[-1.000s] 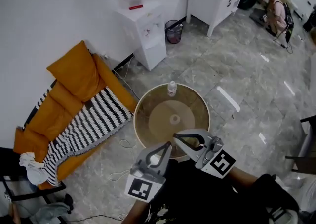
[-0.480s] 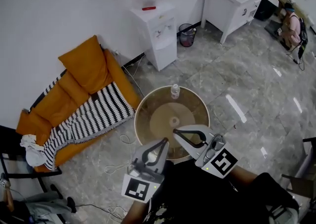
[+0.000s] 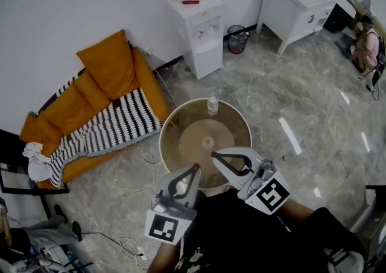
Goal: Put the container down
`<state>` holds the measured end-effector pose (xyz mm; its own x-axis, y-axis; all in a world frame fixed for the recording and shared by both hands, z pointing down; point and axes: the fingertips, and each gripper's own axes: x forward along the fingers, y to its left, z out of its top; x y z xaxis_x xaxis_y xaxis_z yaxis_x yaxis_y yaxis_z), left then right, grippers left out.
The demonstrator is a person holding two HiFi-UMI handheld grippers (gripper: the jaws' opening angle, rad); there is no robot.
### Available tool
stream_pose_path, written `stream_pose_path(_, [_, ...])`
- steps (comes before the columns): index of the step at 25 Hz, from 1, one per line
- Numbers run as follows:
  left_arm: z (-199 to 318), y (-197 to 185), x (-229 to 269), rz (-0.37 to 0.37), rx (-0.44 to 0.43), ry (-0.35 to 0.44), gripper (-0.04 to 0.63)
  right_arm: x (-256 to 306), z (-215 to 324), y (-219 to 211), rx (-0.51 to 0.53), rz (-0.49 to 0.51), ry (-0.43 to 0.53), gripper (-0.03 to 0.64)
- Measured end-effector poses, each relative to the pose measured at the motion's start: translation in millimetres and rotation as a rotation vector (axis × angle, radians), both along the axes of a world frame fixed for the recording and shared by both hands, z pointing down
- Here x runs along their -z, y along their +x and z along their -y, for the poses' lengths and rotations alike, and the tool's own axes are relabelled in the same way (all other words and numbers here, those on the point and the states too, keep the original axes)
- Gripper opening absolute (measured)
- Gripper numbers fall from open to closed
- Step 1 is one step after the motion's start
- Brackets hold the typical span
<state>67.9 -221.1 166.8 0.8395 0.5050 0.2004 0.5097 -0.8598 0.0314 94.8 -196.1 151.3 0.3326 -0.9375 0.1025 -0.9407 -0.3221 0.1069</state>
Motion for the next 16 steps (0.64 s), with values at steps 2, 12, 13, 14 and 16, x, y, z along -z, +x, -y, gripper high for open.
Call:
stream_pose_path(2, [-5.5, 1.4, -1.1, -0.004, 0.023, -0.001, 0.012, -2.8, -8.2, 1.1, 0.016, -0.004, -0.008, -0.006])
stream_pose_path(12, [-31.1, 0.3, -8.1, 0.005, 0.083, 0.016, 0.012, -14.8, -38.3, -1.3, 0.048, 0.007, -0.018, -0.006])
stream_pose_path(13, [-31.7, 0.3, -8.4, 0.004, 0.09, 0.015, 0.014, -16.1, -39.5, -1.1, 0.052, 0.006, -0.02, -0.006])
stream_pose_path(14, [-32.2, 0.1, -9.3, 0.003, 0.096, 0.014, 0.014, -17.7, -40.5, -1.0, 0.054, 0.005, -0.02, -0.006])
stream_pose_path(16, [-33.3, -0.9, -11.9, 0.003, 0.108, 0.014, 0.014, -21.0, -42.3, -0.8, 0.058, 0.002, -0.019, -0.006])
